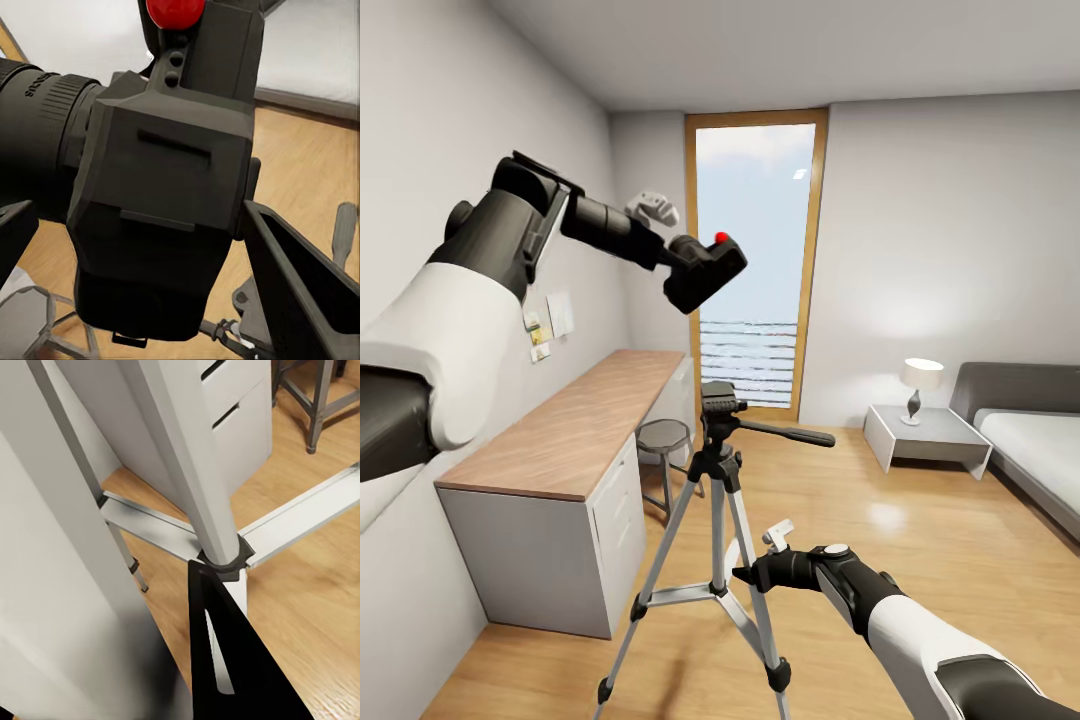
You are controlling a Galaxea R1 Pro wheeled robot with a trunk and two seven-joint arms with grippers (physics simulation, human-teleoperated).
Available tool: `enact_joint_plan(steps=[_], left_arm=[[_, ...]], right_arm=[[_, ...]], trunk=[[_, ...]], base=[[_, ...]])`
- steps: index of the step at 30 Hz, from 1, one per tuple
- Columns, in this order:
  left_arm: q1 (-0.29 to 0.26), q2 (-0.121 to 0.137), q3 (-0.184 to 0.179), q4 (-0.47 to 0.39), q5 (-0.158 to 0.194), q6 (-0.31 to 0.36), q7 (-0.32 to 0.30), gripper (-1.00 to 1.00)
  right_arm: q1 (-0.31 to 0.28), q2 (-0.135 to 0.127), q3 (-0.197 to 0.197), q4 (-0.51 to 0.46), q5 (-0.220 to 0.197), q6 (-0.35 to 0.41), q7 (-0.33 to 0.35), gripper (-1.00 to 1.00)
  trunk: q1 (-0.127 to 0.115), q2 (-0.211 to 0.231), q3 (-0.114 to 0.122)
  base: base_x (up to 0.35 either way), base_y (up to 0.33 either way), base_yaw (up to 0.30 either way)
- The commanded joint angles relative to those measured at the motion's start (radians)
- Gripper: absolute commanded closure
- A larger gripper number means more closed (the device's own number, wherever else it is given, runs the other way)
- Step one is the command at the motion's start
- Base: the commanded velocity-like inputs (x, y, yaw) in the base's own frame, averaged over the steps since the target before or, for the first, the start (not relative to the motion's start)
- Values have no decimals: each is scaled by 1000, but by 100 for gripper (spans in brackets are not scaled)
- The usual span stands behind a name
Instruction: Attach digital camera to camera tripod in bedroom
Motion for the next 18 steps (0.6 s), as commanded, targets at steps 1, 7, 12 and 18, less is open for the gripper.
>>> enact_joint_plan(steps=[1,7,12,18], left_arm=[[-14,0,-15,18,4,7,-6,100],[-75,-2,-169,110,104,8,-7,100],[-99,-2,-259,150,174,7,-7,100],[-110,-8,-369,170,204,3,-8,100]], right_arm=[[0,1,-8,59,15,8,8,100],[0,1,-8,59,14,8,7,100],[0,2,-8,59,12,8,7,100],[0,2,-8,59,11,8,6,100]], trunk=[[0,-1,-2],[0,-1,-2],[0,-1,-2],[0,-1,-2]], base=[[0,0,0],[0,0,0],[0,0,0],[0,0,0]])
